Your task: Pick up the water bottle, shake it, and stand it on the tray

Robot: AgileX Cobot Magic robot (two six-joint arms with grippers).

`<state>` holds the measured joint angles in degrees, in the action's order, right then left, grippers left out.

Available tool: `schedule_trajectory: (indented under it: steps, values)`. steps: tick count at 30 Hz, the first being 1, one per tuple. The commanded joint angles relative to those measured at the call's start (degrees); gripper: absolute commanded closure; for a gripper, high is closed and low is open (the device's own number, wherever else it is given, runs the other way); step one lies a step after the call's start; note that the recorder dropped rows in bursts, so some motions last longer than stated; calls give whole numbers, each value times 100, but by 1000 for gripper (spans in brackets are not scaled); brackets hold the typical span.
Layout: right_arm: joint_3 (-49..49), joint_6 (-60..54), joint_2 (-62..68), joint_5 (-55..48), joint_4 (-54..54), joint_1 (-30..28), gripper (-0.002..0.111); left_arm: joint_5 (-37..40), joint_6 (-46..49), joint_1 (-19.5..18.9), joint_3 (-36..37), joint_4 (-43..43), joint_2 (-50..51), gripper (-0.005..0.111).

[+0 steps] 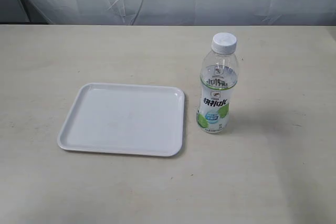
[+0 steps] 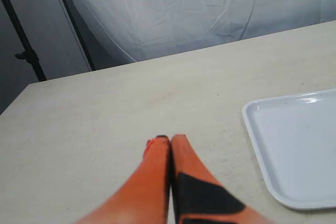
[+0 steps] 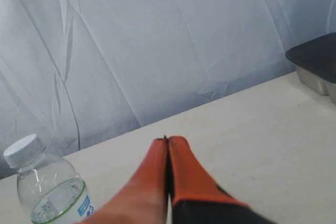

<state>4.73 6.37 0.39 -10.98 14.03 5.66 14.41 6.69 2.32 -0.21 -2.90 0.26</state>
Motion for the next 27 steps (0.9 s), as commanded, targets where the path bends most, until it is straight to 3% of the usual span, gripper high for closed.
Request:
schedule_trajectory:
  steps: [1,7,11,16,19,20,22,24,27]
  values:
    - [-5,-34,-39,279,211,-33,109,-35,-16,14,21,23,-26,106]
    - [56,-18,-39,1010,1705,-33,109,-35,-16,14,21,23,-26,106]
    - [130,-18,-39,1056,3458,-33,109,-35,-16,14,21,23,-26,106]
    - [239,-18,-39,1733,3712,-33,109,-35,-16,14,21,23,-26,106]
    - [992,302,-39,2168,3663,-33,109,-35,-16,14,21,23,-26,106]
    - [1363,277,-39,1747,3235,-33,109,-35,-16,14,21,23,-26,106]
    - [2337,27,79,348,1233,-33,109,-35,-16,14,21,23,-26,106]
    - [3090,-104,918,-1099,21,-33,109,-35,-16,14,21,23,-26,106]
    - [3530,-1187,2584,-2356,-3,-33,109,-35,-16,14,21,23,-26,106]
